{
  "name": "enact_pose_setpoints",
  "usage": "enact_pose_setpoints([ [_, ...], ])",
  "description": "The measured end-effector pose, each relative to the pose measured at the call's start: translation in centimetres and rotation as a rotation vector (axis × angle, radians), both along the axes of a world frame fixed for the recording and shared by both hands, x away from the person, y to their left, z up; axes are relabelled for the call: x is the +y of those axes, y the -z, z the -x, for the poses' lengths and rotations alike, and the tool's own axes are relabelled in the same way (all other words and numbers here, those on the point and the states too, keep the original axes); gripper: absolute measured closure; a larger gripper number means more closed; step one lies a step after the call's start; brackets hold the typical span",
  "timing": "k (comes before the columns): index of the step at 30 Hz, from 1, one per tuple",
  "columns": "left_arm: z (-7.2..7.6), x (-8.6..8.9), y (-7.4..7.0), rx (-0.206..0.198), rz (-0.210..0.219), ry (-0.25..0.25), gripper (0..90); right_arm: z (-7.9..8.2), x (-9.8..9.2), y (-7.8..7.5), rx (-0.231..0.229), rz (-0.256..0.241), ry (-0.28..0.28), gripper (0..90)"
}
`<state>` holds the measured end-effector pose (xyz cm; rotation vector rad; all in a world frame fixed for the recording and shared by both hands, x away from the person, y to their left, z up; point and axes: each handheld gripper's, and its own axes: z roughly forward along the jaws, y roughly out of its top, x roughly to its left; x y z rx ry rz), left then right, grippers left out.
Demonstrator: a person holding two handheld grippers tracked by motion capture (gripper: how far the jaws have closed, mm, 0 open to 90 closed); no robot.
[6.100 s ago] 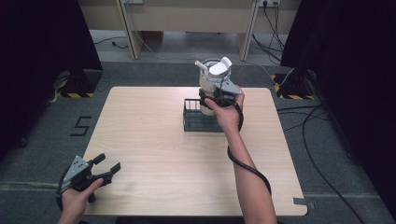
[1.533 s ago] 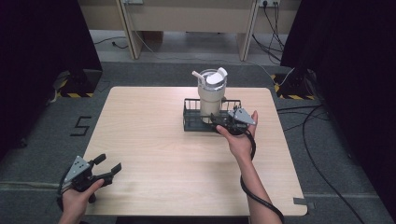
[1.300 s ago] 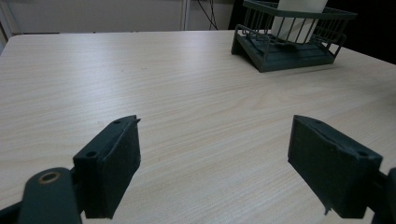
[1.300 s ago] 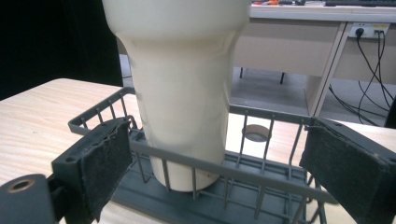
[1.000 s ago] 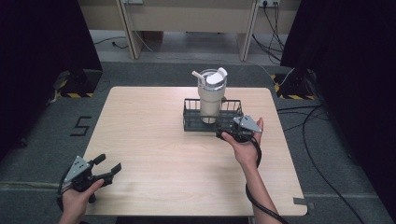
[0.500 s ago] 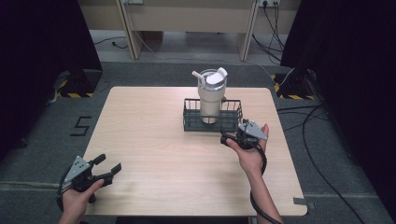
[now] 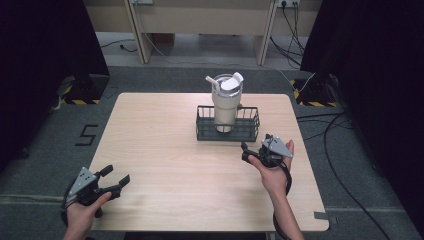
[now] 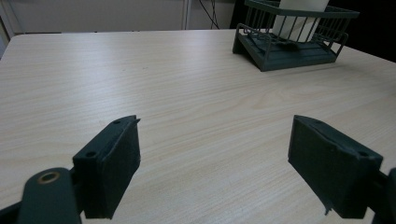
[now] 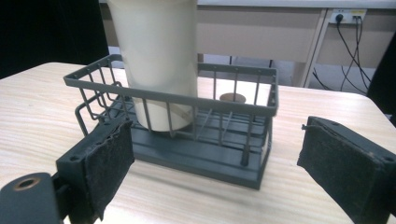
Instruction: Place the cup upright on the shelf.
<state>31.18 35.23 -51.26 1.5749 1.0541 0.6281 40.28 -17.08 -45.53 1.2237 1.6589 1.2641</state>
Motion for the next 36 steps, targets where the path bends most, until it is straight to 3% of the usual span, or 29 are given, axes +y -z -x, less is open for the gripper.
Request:
enact_pose_setpoints([
  [36,-0.1,0.0,0.1,0.003,0.002,-0.006,16.1,4.1,-4.6,2.8,0.04,-0.014,0.111,11.9],
])
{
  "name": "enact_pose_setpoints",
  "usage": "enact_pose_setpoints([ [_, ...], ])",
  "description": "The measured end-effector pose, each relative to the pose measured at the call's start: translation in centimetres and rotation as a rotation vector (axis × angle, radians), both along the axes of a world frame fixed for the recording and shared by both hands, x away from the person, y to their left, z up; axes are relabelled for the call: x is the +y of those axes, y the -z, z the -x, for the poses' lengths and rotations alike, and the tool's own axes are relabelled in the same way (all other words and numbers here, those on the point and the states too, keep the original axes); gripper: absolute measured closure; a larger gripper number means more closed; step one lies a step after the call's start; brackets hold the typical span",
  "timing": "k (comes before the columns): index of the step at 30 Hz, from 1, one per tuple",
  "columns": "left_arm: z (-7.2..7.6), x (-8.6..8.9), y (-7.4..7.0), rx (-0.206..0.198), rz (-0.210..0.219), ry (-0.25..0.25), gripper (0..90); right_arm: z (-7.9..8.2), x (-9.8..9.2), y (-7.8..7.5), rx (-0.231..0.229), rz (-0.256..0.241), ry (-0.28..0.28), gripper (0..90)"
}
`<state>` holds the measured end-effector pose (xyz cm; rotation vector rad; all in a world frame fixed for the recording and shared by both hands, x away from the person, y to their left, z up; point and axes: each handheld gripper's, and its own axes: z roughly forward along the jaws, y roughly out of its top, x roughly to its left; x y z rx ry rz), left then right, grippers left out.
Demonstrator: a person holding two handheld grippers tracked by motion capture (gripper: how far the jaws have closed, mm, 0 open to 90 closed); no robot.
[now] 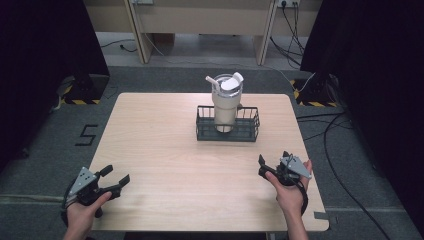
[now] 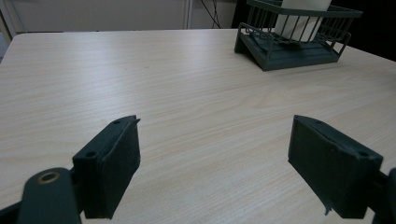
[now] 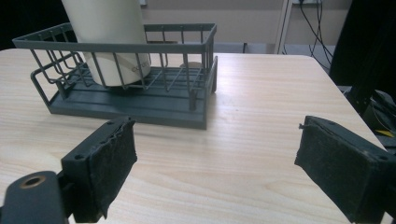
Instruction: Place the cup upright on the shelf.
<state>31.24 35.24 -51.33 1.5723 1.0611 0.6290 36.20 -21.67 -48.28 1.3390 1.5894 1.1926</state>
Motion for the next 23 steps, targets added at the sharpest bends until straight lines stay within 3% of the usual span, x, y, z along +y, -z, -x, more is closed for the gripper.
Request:
enact_pose_setpoints([
  [23,-0.1,-0.1,-0.1,-0.008,0.002,0.006,16.2,0.4,0.0,1.2,-0.006,0.013,-0.002,14.9],
])
